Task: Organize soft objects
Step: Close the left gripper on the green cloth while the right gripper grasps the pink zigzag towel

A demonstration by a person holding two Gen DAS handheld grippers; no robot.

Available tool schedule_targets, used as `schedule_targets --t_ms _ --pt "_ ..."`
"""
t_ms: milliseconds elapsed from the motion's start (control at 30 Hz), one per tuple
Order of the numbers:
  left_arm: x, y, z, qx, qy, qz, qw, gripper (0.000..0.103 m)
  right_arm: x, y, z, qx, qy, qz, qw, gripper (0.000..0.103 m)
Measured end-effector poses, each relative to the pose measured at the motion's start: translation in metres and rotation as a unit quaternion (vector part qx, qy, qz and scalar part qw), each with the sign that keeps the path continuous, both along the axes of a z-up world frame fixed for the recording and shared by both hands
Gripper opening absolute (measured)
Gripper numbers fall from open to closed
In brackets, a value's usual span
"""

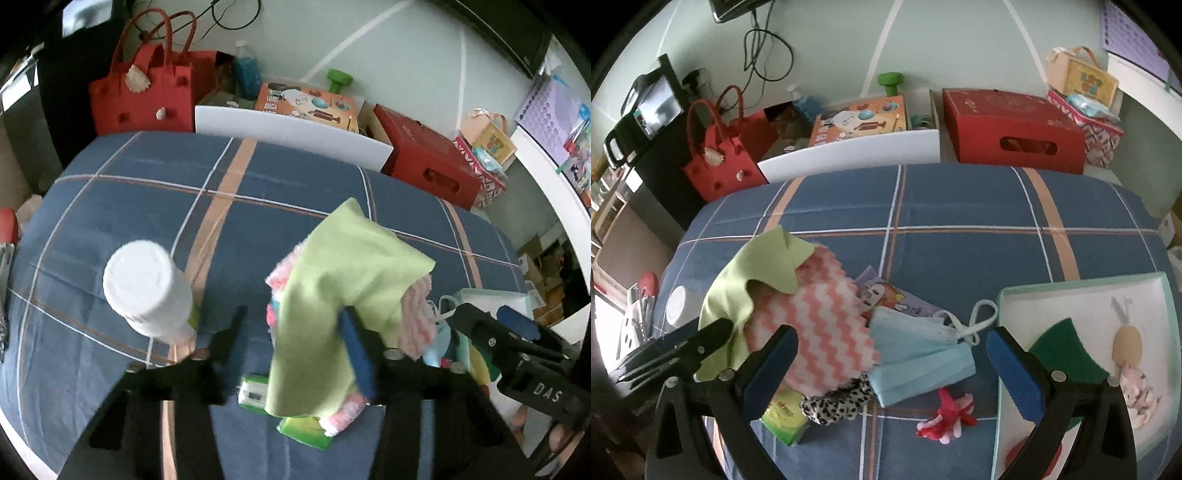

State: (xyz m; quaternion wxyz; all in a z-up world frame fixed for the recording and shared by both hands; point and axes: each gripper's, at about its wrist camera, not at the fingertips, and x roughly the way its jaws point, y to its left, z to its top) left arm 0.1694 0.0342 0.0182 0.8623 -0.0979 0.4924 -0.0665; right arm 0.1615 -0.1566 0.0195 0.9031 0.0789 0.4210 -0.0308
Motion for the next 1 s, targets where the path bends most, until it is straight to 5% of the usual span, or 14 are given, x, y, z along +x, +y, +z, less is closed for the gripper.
schedule_targets --t_ms 167,300,767,1000 --pt "-0.007 0.004 0.001 -0.015 -0.010 0.003 0.9998 0.015 -0.001 -0.005 -0.002 0.005 0.002 -0.004 1.000 0.103" --pt "-0.011 0.010 0.004 -0.023 -0.021 0.012 0.9994 0.010 -0.002 -0.005 -0.002 0.005 0.001 -0.002 1.000 0.103" --pt "-0.015 0.022 0.007 -0.049 -0.031 0.026 0.9980 0.009 -0.001 0.030 -0.002 -0.003 -0.011 0.061 0.998 0.102" --pt "-0.013 0.023 0.001 -0.050 -0.020 0.031 0.9981 0.009 0.003 0.055 -0.012 0.001 -0.007 0.108 0.994 0.079"
